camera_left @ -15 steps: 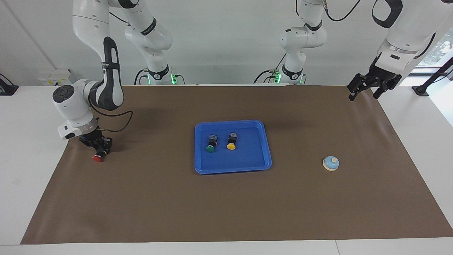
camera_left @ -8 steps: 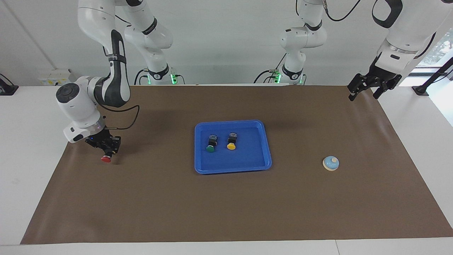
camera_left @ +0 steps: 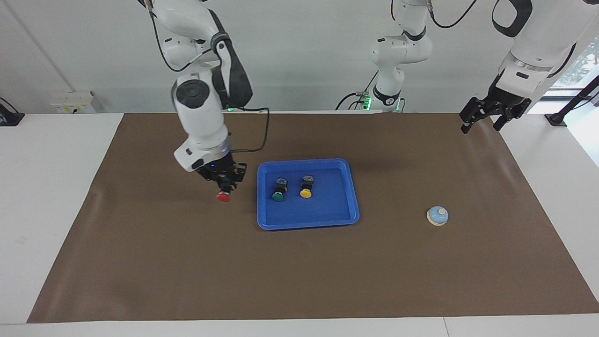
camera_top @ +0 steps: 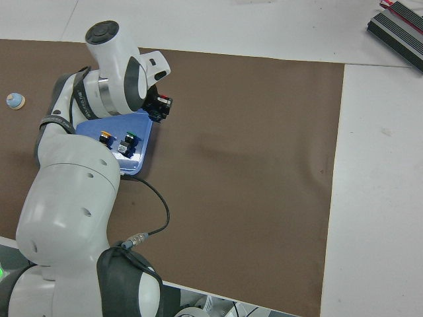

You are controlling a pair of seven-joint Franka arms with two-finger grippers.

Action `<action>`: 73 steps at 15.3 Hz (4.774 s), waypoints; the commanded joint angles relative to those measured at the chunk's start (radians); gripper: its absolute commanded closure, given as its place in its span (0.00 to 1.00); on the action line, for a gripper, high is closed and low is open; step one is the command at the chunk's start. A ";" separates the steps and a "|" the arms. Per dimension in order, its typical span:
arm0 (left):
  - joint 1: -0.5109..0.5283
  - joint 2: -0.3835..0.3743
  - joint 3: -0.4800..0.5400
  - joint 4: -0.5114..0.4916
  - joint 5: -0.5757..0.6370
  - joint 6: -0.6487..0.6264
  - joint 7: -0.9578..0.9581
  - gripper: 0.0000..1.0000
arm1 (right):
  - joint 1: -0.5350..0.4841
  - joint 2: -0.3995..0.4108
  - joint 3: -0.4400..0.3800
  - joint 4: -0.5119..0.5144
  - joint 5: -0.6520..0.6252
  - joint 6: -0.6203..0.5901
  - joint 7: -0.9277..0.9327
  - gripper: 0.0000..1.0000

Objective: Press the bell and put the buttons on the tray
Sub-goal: 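Carry the red button into the tray with the right gripper, then open the right gripper and withdraw it to rest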

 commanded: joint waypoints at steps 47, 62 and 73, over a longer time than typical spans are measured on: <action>-0.006 -0.008 0.006 -0.010 0.014 0.000 0.003 0.00 | 0.000 0.001 -0.029 0.091 0.036 -0.077 0.116 0.00; -0.008 -0.008 0.006 -0.010 0.014 0.000 0.003 0.00 | -0.368 -0.239 -0.035 0.093 0.021 -0.428 -0.500 0.00; -0.008 -0.008 0.006 -0.010 0.014 0.000 0.003 0.00 | -0.430 -0.319 -0.022 0.110 -0.041 -0.511 -0.505 0.00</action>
